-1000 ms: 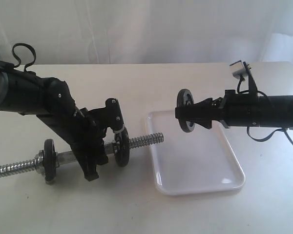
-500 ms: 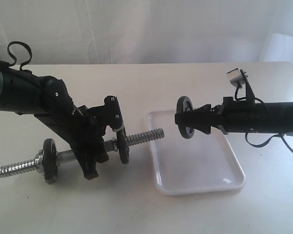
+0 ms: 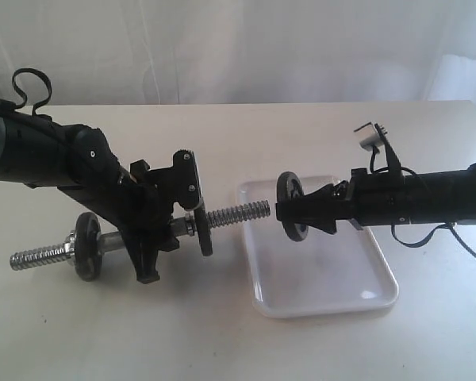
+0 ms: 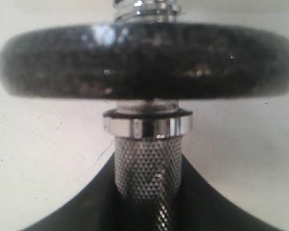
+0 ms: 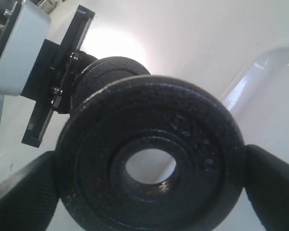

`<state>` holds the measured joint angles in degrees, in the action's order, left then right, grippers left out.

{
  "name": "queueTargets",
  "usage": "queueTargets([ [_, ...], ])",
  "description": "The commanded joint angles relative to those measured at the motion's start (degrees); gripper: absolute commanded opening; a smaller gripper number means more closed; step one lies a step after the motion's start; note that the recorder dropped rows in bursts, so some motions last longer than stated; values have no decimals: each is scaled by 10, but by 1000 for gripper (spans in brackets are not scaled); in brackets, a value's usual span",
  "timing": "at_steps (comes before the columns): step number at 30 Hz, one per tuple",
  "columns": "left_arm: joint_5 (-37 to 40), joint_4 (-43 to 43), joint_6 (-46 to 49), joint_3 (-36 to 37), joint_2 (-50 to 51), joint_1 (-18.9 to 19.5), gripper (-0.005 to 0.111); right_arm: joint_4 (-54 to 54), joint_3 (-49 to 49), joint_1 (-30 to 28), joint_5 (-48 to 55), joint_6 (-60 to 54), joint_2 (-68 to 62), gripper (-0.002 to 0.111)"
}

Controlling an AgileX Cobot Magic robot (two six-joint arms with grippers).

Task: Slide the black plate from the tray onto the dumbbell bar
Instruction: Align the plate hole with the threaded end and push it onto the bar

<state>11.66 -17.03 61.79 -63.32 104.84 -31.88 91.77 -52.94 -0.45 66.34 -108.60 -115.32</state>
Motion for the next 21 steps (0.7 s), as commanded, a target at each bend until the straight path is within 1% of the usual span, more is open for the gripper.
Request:
queueTargets([
  [1,-59,-22,12,-13,-31,-4,0,17,-10,0,36,-11,6,0],
  [11,-61,-22,12,-13,-31,-10,0,36,-13,0,36,-17,-3,0],
  [21,-62,-22,12,-13,-31,-9,0,39,-43,4,36,-1,-47,0],
])
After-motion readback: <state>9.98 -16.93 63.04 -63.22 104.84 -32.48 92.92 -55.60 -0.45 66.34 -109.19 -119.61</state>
